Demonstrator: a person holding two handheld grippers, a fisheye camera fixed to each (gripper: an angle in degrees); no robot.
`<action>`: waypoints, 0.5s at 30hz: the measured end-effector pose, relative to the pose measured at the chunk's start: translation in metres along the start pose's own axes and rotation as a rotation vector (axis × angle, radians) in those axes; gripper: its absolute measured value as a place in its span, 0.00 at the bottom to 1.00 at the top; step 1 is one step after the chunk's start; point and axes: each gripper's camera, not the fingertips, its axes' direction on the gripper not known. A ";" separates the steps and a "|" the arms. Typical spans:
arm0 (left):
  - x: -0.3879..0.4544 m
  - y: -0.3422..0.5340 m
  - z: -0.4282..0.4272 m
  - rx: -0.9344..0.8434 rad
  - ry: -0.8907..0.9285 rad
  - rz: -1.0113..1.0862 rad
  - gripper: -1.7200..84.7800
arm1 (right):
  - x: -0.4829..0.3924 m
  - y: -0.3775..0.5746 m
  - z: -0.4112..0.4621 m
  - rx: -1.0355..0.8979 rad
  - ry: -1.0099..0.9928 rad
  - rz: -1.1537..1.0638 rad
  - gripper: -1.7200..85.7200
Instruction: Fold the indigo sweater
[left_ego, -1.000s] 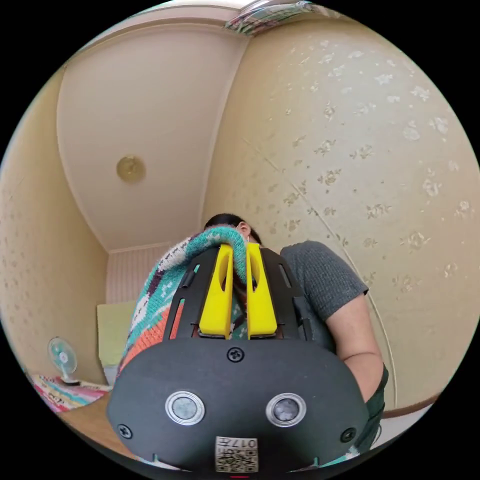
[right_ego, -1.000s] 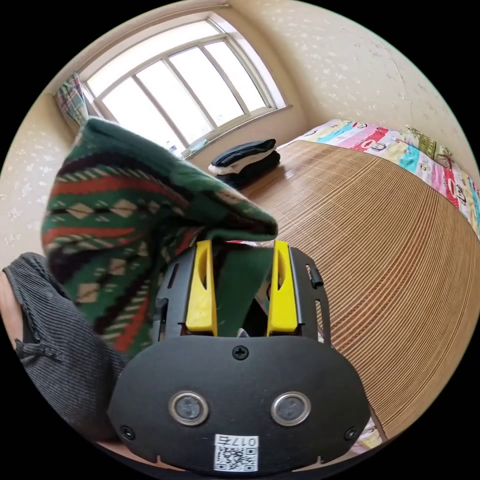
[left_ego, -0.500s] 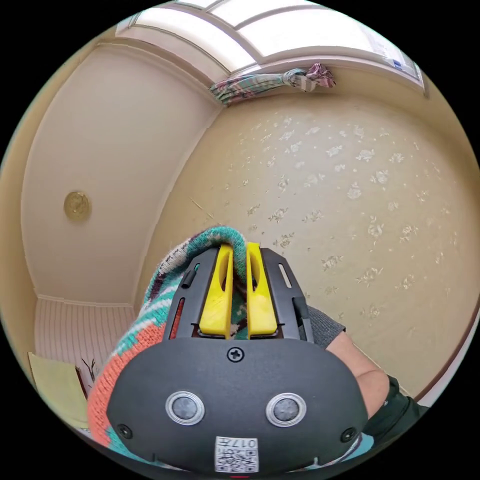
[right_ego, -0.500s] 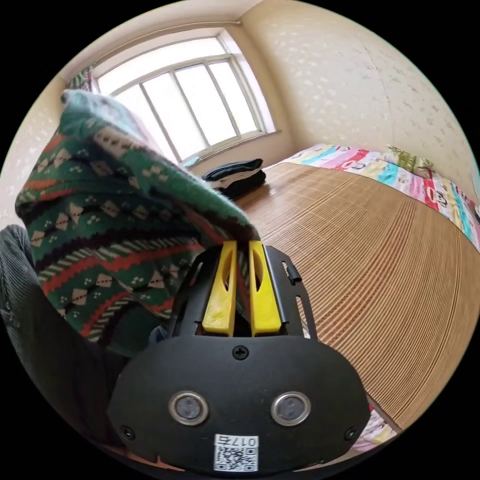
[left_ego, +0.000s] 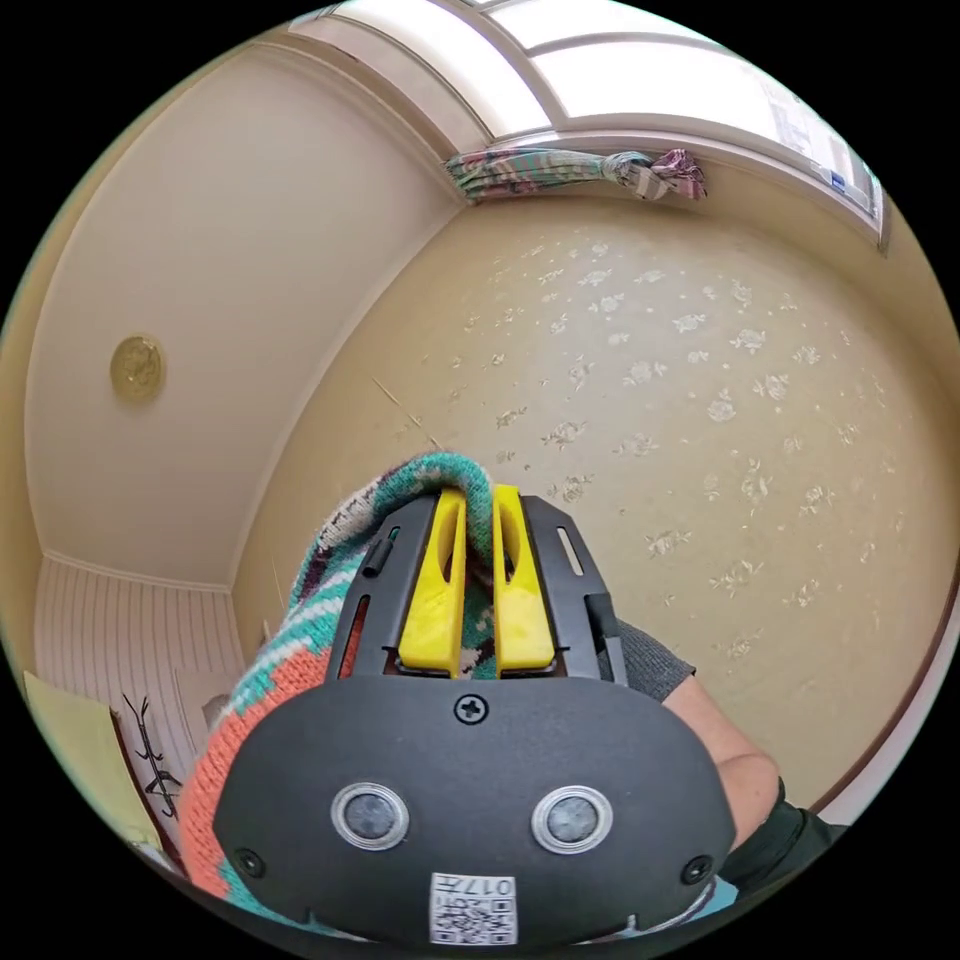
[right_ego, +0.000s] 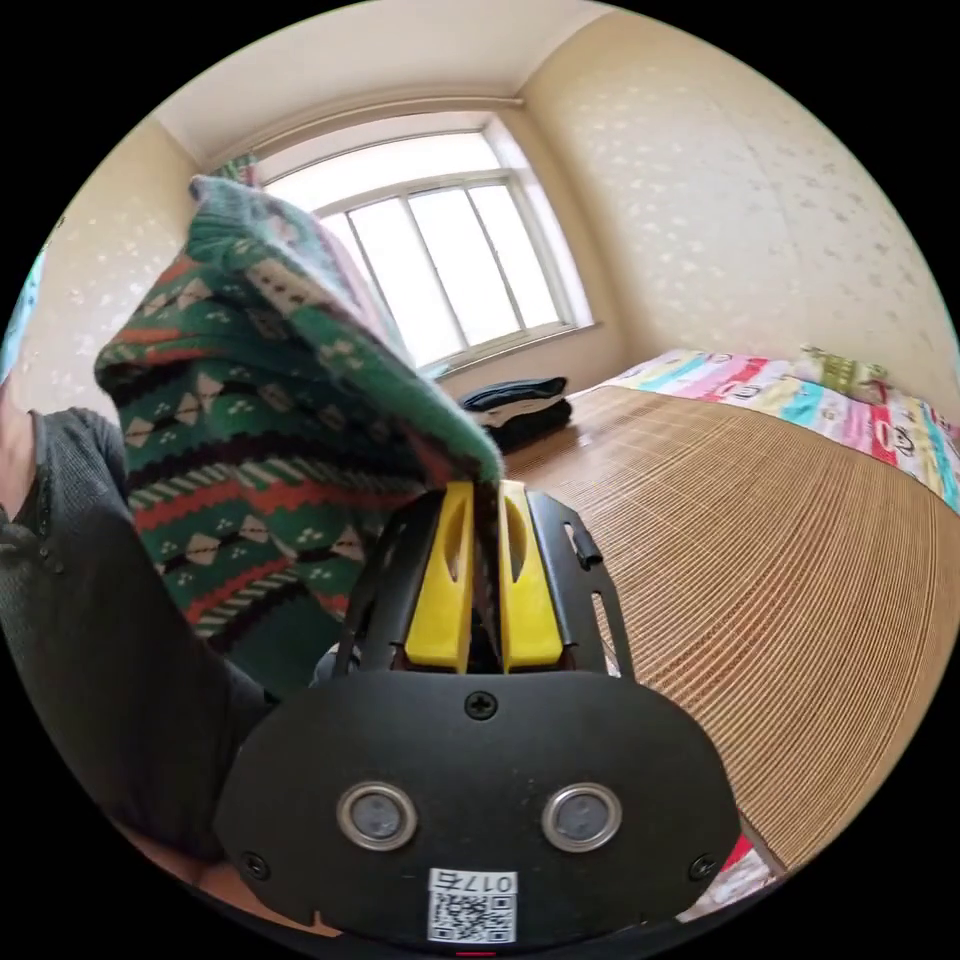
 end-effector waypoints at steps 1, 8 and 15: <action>-0.001 0.001 0.001 -0.001 -0.007 -0.007 0.07 | 0.000 -0.006 -0.009 -0.016 0.073 0.069 0.07; 0.018 -0.012 0.002 -0.203 -0.214 -0.227 0.07 | -0.064 -0.054 -0.189 0.407 0.606 0.089 0.06; 0.051 -0.045 -0.001 -0.849 -1.037 -0.525 0.07 | -0.165 -0.089 -0.273 0.690 0.984 -0.150 0.06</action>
